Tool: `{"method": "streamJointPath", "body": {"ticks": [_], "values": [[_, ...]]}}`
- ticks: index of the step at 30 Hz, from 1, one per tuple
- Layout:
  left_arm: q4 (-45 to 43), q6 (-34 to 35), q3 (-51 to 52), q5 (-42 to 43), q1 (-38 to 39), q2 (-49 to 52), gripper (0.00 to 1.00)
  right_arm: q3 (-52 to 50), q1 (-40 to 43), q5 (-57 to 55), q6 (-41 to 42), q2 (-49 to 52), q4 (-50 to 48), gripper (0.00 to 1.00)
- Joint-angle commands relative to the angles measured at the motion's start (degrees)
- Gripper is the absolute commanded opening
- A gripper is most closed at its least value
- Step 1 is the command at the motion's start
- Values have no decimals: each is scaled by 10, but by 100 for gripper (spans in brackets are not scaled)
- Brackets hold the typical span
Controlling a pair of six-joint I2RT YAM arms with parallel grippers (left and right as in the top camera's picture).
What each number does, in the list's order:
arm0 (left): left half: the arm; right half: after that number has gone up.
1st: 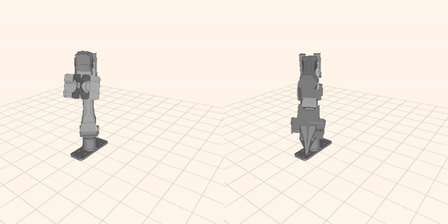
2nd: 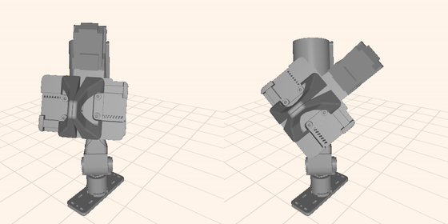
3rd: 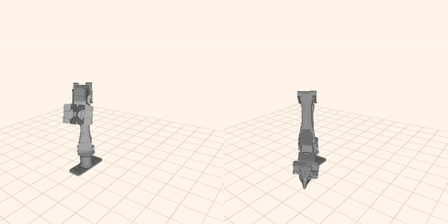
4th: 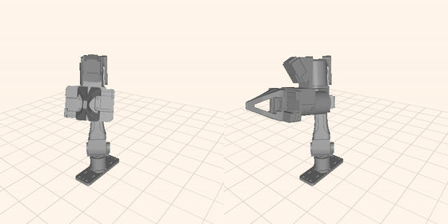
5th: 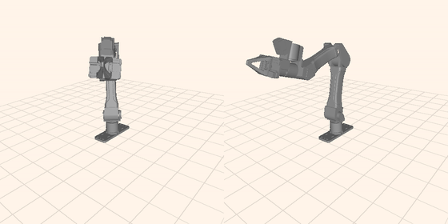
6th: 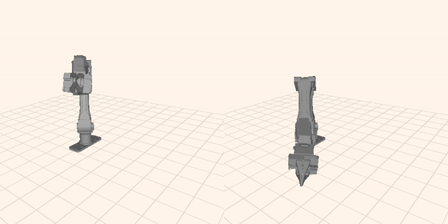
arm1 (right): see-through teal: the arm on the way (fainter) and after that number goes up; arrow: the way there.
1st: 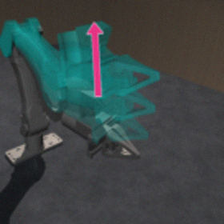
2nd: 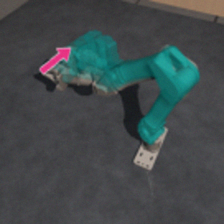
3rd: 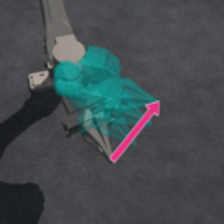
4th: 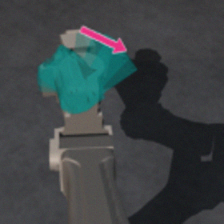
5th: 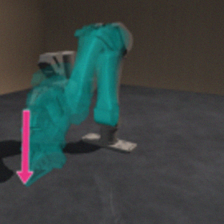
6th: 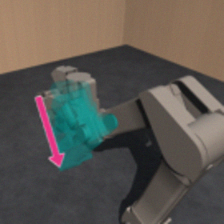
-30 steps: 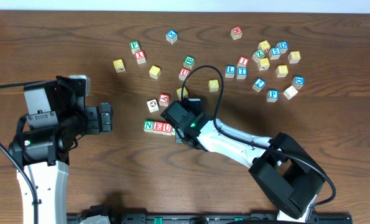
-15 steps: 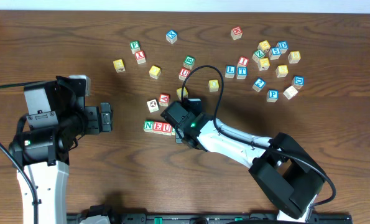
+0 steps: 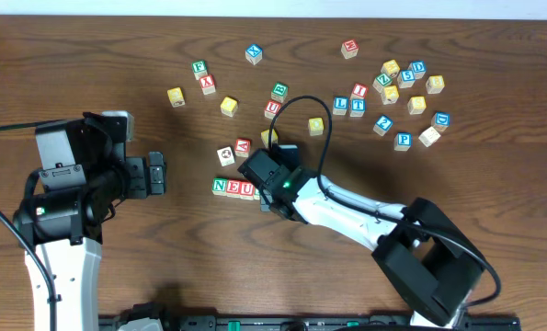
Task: Spell out NEURIPS
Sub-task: 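Open the right gripper to release the I block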
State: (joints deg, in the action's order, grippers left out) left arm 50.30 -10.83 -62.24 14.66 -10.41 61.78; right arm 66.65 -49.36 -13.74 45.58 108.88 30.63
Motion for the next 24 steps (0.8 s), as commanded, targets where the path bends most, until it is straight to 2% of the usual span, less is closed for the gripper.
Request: {"method": "streamJointPath", "body": {"ticks": [1, 12, 16, 21, 24], "values": [[0, -9, -8, -2, -2, 0, 99, 2, 0, -23, -5, -42, 2, 38], [0, -9, -8, -2, -2, 0, 99, 2, 0, -91, -9, -110, 38, 41], [0, -9, -8, -2, -2, 0, 99, 2, 10, -121, -9, -107, 82, 36], [0, -9, -8, -2, -2, 0, 99, 1, 21, -121, 3, -90, 124, 26], [0, -9, -8, -2, -2, 0, 99, 0, 21, -115, 11, -74, 127, 25]]}}
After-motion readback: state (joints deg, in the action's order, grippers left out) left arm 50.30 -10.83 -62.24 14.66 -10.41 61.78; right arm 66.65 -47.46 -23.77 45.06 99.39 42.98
